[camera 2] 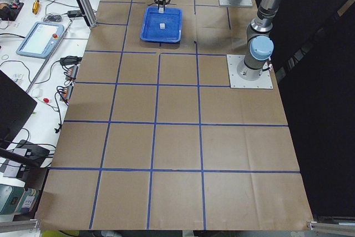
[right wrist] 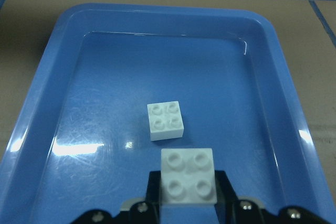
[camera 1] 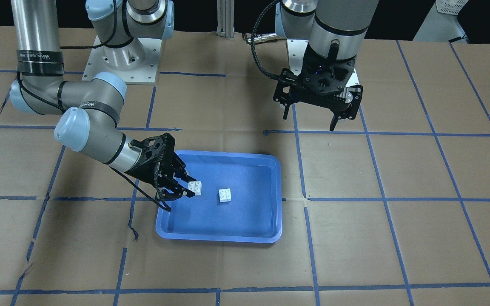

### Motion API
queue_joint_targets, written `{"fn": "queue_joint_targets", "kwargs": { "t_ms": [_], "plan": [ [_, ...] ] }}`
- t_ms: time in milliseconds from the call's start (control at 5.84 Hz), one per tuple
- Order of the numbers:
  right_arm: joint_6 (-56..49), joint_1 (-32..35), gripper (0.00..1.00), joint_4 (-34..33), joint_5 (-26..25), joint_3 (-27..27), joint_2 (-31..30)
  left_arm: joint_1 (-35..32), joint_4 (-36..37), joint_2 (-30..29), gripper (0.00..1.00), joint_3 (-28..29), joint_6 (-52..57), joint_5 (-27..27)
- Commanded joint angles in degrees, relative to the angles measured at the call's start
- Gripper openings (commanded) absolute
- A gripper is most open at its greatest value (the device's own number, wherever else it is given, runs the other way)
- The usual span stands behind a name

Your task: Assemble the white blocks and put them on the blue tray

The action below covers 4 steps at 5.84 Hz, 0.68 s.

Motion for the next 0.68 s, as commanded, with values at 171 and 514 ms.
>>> {"fn": "queue_joint_targets", "kwargs": {
  "t_ms": [171, 514],
  "plan": [
    [0.36, 0.62, 0.23, -2.60, -0.11, -0.11, 3.23, 0.28, 0.71, 0.37, 0.99, -0.45, -0.86, -0.10],
    [4.05, 2.20, 0.22, -3.82, -0.63, -0.46, 4.19, 0.28, 0.71, 0.37, 0.99, -0.36, -0.78, -0.19]
  ]
}}
